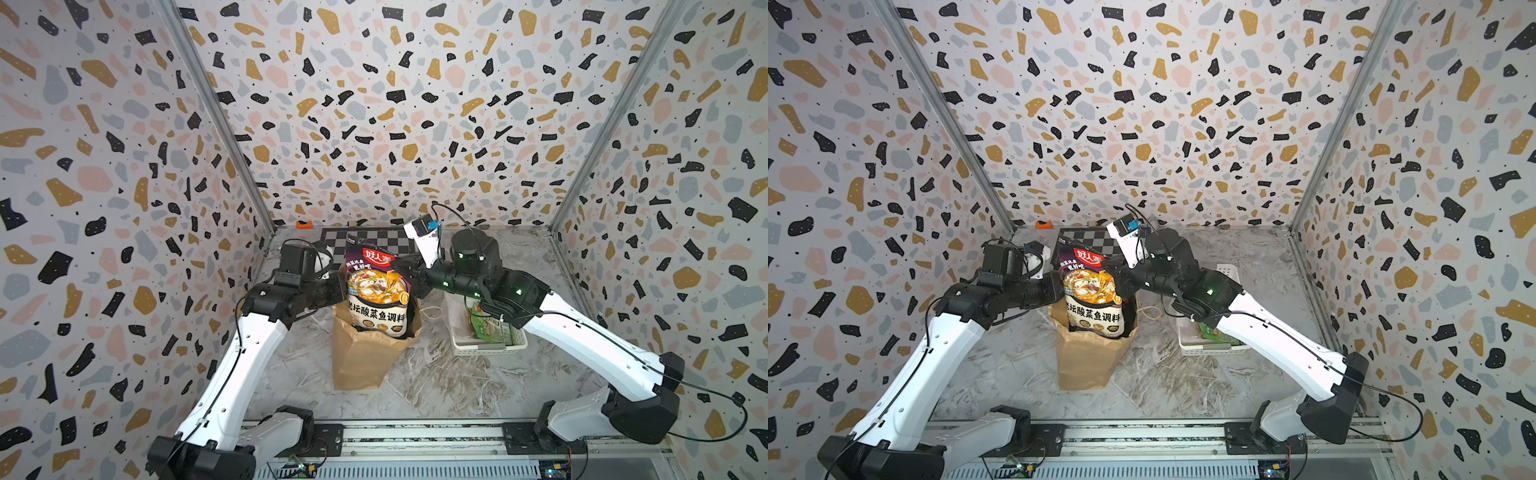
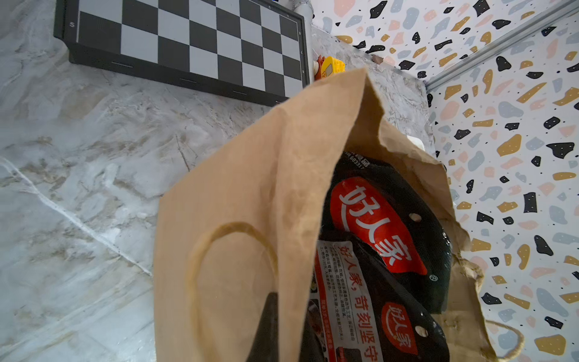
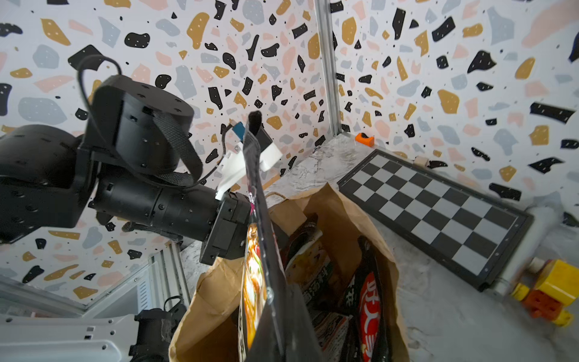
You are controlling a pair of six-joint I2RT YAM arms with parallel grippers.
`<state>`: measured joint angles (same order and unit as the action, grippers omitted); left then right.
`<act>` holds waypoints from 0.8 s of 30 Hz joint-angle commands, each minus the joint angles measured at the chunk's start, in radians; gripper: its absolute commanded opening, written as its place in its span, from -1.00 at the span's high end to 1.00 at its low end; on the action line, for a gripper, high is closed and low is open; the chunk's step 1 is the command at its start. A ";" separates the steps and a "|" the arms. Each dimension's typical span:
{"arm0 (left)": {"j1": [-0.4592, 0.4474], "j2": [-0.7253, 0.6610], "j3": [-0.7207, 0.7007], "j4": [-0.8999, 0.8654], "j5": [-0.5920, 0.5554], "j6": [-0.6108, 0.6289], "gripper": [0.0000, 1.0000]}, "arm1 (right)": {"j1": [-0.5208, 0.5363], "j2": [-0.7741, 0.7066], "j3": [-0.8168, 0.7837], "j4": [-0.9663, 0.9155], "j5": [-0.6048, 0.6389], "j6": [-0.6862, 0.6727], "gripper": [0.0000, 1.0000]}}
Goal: Place the condiment packets inside the bag
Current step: Place the condiment packet in the paper bag.
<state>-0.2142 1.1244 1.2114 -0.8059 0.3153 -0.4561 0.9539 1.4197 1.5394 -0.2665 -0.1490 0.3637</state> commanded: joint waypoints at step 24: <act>-0.007 -0.028 0.064 0.022 0.017 -0.024 1.00 | 0.003 0.029 0.172 0.064 0.331 0.104 1.00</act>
<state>-0.2146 1.1233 1.2301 -0.8089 0.3134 -0.4644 0.9585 1.4799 1.6318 -0.2409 0.1265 0.4778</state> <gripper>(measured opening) 0.051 0.028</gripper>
